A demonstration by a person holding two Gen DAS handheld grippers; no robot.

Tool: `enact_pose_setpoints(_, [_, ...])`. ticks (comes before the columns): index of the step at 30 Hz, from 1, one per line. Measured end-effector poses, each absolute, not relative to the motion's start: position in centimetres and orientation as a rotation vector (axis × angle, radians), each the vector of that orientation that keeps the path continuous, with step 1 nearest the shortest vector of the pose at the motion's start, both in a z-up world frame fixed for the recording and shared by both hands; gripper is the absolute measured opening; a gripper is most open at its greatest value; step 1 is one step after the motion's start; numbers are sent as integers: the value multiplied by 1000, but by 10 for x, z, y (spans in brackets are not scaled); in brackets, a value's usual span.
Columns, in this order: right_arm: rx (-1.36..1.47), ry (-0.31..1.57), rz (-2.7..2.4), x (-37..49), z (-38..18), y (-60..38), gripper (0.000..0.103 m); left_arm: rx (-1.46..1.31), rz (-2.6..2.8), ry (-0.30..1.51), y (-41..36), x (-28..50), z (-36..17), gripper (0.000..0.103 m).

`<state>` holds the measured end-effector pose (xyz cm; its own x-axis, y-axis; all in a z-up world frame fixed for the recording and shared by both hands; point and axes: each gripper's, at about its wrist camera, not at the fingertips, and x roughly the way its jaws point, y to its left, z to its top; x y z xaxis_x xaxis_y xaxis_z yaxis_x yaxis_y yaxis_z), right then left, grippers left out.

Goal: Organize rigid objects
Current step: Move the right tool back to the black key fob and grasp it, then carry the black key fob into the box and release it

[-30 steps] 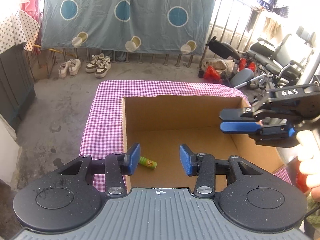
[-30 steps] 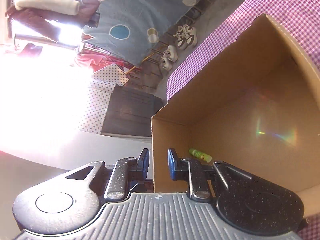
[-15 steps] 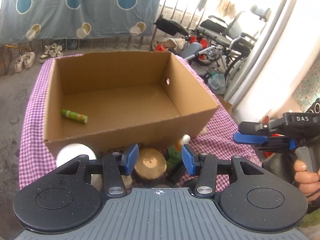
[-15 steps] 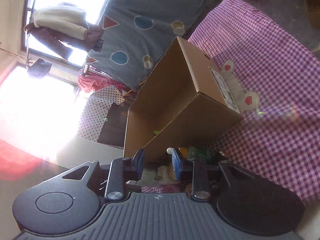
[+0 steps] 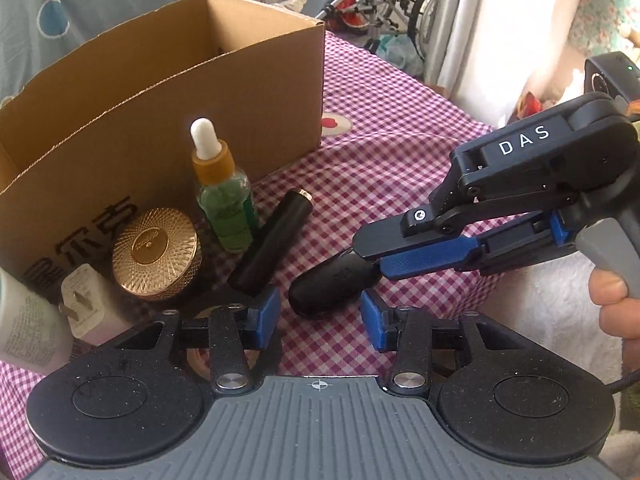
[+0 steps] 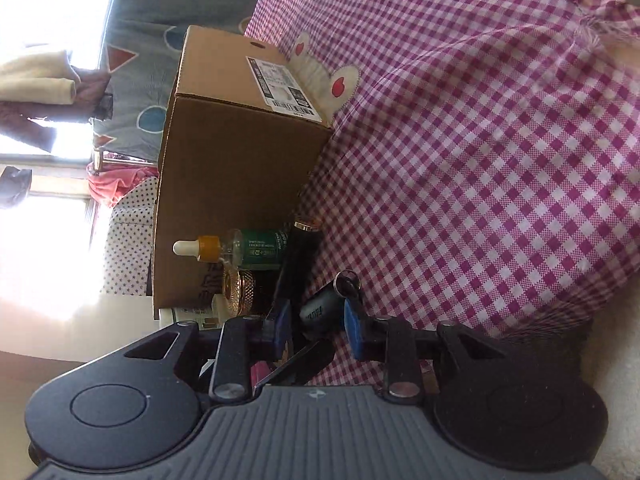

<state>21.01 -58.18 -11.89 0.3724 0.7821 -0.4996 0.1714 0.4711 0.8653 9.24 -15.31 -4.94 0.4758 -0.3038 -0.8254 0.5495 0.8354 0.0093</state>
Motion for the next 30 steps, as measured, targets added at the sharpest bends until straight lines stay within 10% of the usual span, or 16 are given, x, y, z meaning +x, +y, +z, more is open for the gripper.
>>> enact_pose_setpoints(30, [991,1124,553,233,-128,-551,26,152,-584,997,-153,102,-54,43])
